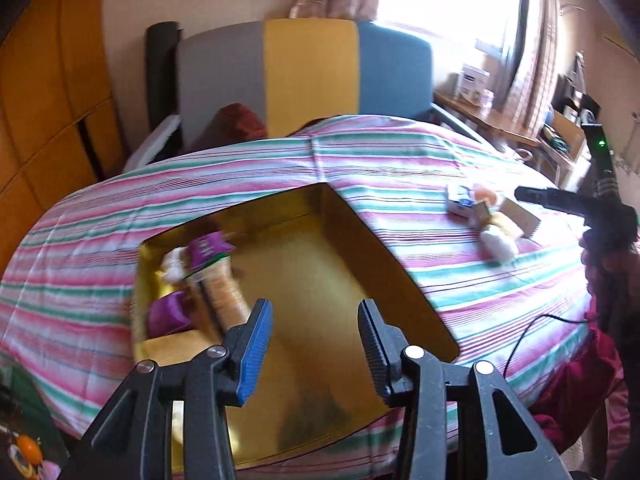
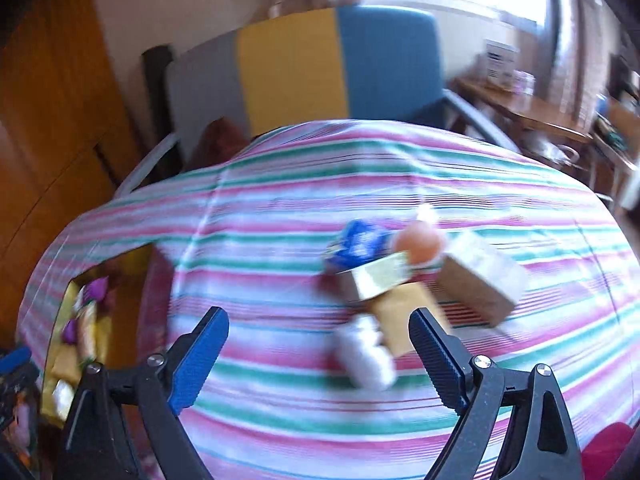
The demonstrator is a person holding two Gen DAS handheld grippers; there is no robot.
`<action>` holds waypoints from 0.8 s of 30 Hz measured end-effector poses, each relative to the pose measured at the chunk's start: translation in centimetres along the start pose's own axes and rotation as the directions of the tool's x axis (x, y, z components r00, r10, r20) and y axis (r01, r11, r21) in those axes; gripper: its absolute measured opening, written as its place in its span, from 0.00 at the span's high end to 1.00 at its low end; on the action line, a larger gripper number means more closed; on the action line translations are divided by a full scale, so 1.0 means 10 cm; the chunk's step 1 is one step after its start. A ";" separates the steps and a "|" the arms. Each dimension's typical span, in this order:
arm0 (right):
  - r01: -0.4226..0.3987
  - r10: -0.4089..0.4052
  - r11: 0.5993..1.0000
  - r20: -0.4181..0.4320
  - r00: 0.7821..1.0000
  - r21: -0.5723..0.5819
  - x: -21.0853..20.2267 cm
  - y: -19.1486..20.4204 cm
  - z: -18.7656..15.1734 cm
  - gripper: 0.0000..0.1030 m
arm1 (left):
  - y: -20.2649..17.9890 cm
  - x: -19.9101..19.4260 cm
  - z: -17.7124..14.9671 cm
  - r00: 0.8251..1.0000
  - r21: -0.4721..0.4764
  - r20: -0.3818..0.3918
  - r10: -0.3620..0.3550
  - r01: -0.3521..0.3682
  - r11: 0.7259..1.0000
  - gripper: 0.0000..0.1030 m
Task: Organize objects
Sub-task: 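Move both tools back and grasp the green tea box with the left tool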
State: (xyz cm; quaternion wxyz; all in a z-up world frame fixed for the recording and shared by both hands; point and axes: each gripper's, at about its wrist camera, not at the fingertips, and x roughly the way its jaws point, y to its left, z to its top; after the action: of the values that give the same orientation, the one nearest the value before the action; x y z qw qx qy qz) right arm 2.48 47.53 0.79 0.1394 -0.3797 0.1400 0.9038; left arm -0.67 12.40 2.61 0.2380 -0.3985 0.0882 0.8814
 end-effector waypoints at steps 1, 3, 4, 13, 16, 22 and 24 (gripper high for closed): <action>0.027 -0.027 0.999 0.010 1.000 0.040 0.00 -0.18 0.02 0.10 | -0.06 0.02 0.03 1.000 0.008 -0.006 -0.015 0.015 1.000 0.56; 0.076 -0.080 0.989 0.025 0.997 0.124 0.02 -0.53 0.02 0.10 | -0.18 0.08 0.07 0.999 0.026 -0.018 -0.027 0.028 0.999 0.56; 0.100 -0.106 0.982 0.030 0.994 0.161 0.02 -0.68 0.01 0.10 | -0.24 0.10 0.10 0.999 0.037 -0.025 -0.029 0.030 0.999 0.56; 0.087 -0.112 0.875 0.024 0.993 0.476 0.04 -1.46 -0.15 0.10 | -0.84 0.43 0.45 0.991 0.112 -0.073 -0.110 0.118 0.987 0.57; 0.062 -0.080 0.866 0.015 0.997 0.496 0.06 -1.48 -0.16 0.10 | -1.09 0.61 0.59 0.983 0.134 -0.103 -0.152 0.165 0.977 0.57; 0.026 -0.031 0.856 0.000 1.000 0.516 0.10 -1.47 -0.20 0.09 | -1.48 1.17 0.84 0.924 0.040 -0.219 -0.313 0.329 0.944 0.57; 0.019 -0.019 0.855 -0.005 1.000 0.518 0.12 -1.47 -0.21 0.09 | -1.59 1.35 0.90 0.908 0.012 -0.238 -0.344 0.357 0.934 0.57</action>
State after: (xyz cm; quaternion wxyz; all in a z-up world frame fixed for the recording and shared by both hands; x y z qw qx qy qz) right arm 8.29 60.52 -3.66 0.2450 -0.3298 0.3740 0.8315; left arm -6.55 34.08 -0.87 0.3912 -0.5012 0.0669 0.7690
